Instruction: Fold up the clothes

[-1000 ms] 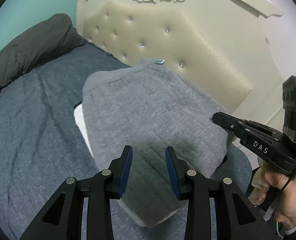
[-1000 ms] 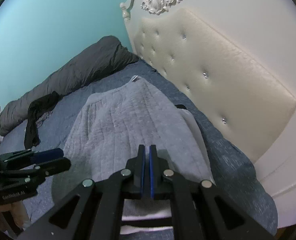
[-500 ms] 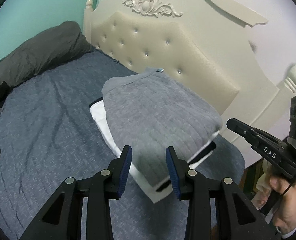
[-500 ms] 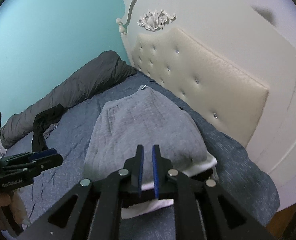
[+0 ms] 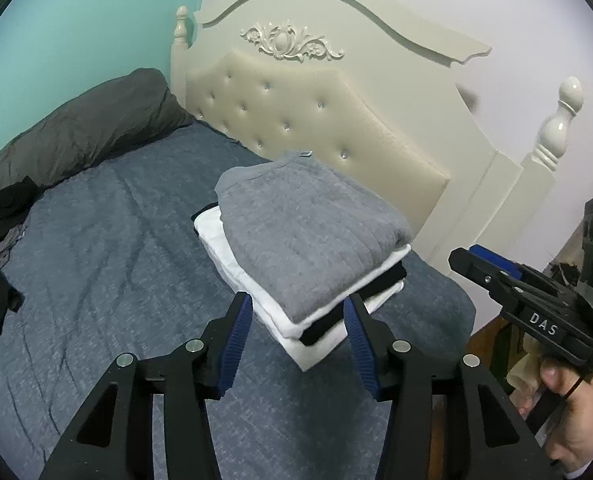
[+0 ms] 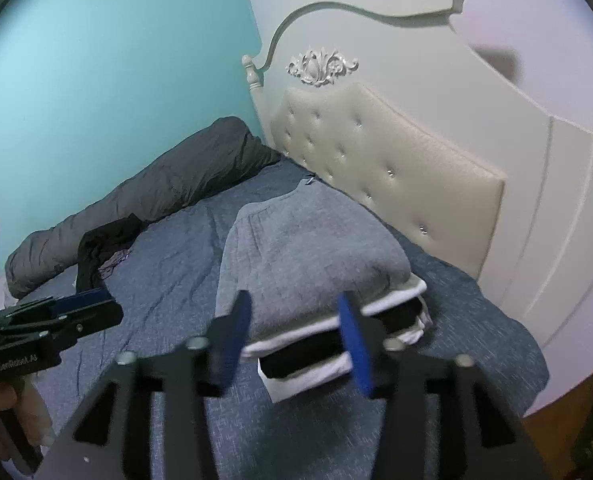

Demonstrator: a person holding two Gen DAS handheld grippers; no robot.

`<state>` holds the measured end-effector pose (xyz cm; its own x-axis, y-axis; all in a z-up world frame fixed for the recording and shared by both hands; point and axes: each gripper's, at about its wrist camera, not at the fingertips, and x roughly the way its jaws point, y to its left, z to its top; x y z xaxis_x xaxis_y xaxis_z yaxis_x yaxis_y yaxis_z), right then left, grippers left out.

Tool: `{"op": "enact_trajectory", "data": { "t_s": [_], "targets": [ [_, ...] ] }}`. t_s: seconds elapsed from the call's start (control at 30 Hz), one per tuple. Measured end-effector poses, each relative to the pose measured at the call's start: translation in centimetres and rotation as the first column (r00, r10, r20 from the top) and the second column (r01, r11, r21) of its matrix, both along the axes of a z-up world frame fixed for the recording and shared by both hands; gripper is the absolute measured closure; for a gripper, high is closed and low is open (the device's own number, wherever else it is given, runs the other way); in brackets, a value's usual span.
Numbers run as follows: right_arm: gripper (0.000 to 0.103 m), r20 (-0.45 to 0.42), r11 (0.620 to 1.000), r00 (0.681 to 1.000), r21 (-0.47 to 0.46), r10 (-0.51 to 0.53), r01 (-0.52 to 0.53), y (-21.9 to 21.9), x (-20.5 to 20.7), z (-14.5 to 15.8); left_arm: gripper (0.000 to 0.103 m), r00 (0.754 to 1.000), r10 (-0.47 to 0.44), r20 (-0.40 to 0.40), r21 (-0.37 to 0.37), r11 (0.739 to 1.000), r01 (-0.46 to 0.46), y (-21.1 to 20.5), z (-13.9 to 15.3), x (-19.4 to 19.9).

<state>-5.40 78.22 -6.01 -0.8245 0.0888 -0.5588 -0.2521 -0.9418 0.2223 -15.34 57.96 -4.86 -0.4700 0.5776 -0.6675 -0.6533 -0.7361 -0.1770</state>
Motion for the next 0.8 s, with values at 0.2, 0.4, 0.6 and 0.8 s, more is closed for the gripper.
{"op": "enact_trajectory", "data": {
  "t_s": [0.2,0.4,0.6,0.8],
  "targets": [
    [0.048,-0.006,1.0,1.0,0.006,-0.01,0.01,-1.6,2.0,0.7,0.04,1.0,0.007,-0.03,0.014,1.0,-0.006,-1.9,1.5,1.9],
    [0.043,-0.014,1.0,1.0,0.011,-0.007,0.007,-3.2,3.8,1.4,0.028,0.998,0.009,-0.058,0.021,1.0,-0.008,-3.3,2.4,3.6],
    [0.037,-0.022,1.0,1.0,0.021,-0.021,0.022,-4.6,5.5,2.1,0.011,0.998,0.021,-0.067,0.033,0.999,-0.018,-4.6,2.8,4.6],
    [0.027,-0.031,0.999,0.999,0.027,-0.026,0.027,-6.1,6.9,2.5,0.004,0.995,0.027,-0.094,0.027,0.999,-0.024,-5.7,3.3,5.8]
  ]
}}
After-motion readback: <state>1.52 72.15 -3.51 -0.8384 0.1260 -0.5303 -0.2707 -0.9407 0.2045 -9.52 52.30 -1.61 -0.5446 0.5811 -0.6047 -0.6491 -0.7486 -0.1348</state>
